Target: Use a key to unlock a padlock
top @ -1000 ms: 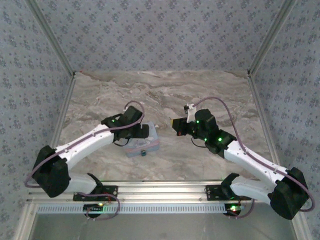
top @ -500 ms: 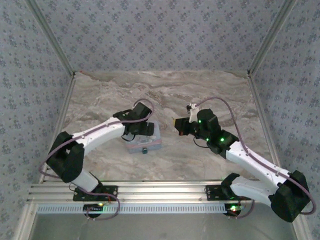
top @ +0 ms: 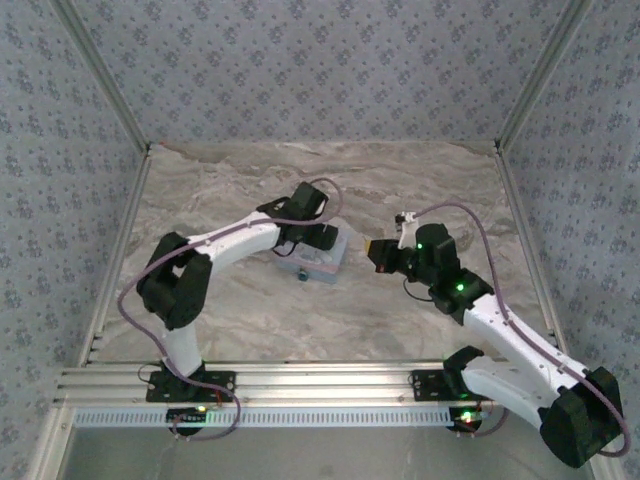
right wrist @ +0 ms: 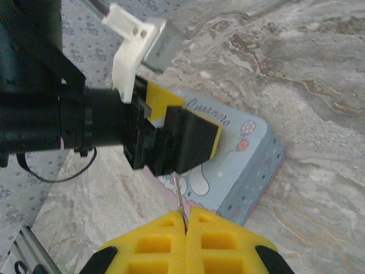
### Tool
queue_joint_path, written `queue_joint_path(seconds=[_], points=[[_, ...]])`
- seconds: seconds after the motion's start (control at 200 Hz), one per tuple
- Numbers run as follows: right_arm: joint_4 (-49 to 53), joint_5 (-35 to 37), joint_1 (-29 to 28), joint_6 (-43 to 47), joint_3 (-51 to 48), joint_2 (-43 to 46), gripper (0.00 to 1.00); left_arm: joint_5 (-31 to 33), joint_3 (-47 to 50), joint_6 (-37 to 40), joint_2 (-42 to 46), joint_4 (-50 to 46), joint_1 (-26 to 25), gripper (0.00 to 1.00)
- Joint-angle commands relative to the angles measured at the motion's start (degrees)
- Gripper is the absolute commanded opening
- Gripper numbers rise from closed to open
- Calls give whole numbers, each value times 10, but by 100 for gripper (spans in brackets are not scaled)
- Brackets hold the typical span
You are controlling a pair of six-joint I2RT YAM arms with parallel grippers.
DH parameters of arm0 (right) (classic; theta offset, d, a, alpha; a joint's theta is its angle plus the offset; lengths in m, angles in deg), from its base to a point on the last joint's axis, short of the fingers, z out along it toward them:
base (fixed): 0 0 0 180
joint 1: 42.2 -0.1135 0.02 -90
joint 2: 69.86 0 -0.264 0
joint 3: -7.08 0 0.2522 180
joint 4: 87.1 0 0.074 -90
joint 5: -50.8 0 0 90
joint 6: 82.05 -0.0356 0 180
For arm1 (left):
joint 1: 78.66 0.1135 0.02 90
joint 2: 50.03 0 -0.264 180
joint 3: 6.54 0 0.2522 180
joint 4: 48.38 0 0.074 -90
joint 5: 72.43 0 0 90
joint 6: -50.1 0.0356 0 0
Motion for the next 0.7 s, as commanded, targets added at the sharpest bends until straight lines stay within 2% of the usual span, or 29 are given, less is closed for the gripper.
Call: queue_joint_path(seconds=[0.0,0.19,0.365,0.505,0.695], points=[[7,-30,16,-14,-14,11,0,-71,-34,53,-52,-4,-4,88],[0,-41,29,-12,-26,2,0,-80,-91,66,-58,-20,-1,89],[-39,-55,31,-14,-29,-38,0,-95,-87,58,4,-13,12,92],[-88,-78,28,-16,-18,-93,0,-102,-9,40,98,31,28,96],[-146,-95,12,-14,18,-187,0,-116,178,8,259,146,55,98]])
